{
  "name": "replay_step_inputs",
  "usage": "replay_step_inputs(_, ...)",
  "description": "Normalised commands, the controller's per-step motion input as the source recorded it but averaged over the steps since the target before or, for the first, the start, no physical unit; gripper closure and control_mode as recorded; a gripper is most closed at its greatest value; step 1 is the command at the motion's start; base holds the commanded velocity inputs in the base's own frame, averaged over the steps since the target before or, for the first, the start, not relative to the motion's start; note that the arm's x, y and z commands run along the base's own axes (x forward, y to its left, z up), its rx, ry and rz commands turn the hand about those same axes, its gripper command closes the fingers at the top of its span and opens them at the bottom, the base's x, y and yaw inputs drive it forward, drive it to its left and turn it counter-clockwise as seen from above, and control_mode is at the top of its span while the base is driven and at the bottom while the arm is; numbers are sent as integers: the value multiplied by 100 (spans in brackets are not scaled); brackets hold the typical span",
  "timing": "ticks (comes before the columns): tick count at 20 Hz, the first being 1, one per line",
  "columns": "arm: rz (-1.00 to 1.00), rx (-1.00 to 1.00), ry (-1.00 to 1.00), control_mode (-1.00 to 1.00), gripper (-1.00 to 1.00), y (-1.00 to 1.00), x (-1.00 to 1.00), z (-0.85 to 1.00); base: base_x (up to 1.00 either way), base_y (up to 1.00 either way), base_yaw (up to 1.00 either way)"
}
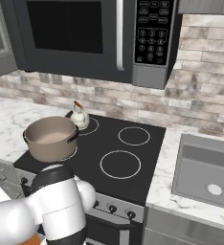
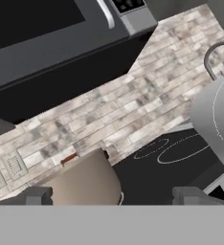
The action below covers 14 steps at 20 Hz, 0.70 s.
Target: Pick the kettle from the cabinet and place it on a stove burner. Then pick the pot from the counter and place it on another stove burner. Finally, turn both burners on.
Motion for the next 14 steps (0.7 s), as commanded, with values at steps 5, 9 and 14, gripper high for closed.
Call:
replay_step_inputs(5,0,-3,3,-100,-100,0,11,-21,0,0,0)
replay_step_inputs(9,0,-3,1,-100,-100,0,15,-23,0,0,0)
replay_step_inputs(14,0,-3,0,-100,-100,0,13,-13,0,0,0)
